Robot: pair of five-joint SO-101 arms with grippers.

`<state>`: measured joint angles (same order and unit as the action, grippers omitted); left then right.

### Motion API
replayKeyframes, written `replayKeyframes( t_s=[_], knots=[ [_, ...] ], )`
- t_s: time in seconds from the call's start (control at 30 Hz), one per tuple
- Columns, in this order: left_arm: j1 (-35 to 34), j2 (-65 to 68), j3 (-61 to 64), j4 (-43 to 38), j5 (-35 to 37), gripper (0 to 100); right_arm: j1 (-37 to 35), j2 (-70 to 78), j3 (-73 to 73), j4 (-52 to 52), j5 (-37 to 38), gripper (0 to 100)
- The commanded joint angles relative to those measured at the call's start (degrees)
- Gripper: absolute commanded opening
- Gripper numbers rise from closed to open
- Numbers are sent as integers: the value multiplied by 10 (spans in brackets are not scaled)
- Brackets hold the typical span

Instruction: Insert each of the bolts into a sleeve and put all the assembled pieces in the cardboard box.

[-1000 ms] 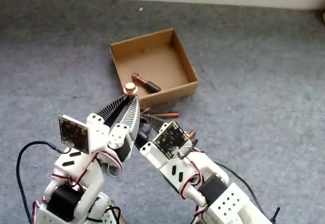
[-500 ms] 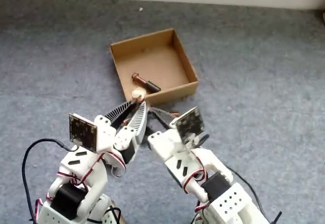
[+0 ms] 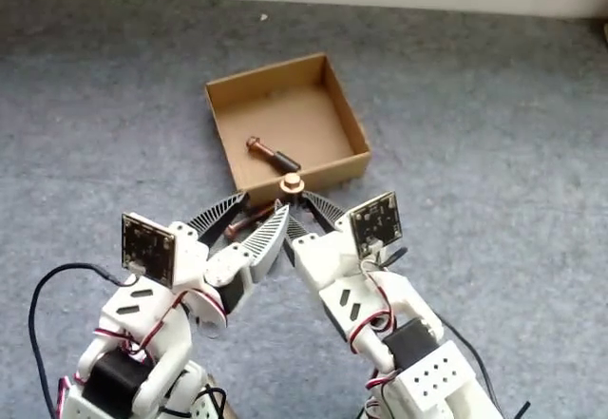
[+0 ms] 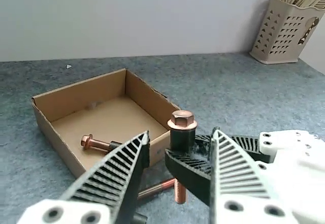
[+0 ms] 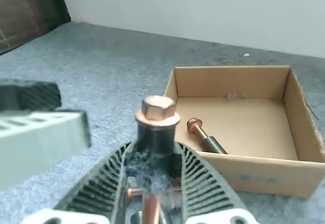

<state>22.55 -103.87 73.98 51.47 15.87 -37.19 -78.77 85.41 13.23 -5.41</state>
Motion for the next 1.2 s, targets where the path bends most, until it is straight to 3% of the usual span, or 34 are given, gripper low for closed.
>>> replayKeyframes(
  t_s=[0.0,0.2,0.37,0.47,0.57,0.7,0.97,1.17],
  knots=[
    [-65,-7,-35,41,-4,207,22,-11,-26,-11,-6,5],
    [-224,-6,22,69,-4,202,39,-9,1,-11,-5,5],
    [-339,-6,116,40,-6,76,82,-8,-10,11,-5,5],
    [-376,-6,189,-18,-62,2,83,15,-79,14,-5,5],
    [-399,-4,233,-77,-85,7,83,109,-162,9,-6,5],
    [-406,-5,231,-45,-85,6,83,293,-308,-7,-6,5],
    [-409,-5,232,-42,-85,6,95,633,-509,-197,-5,5],
    [-409,-5,232,-42,-88,6,119,824,-618,-214,-5,5]
  ],
)
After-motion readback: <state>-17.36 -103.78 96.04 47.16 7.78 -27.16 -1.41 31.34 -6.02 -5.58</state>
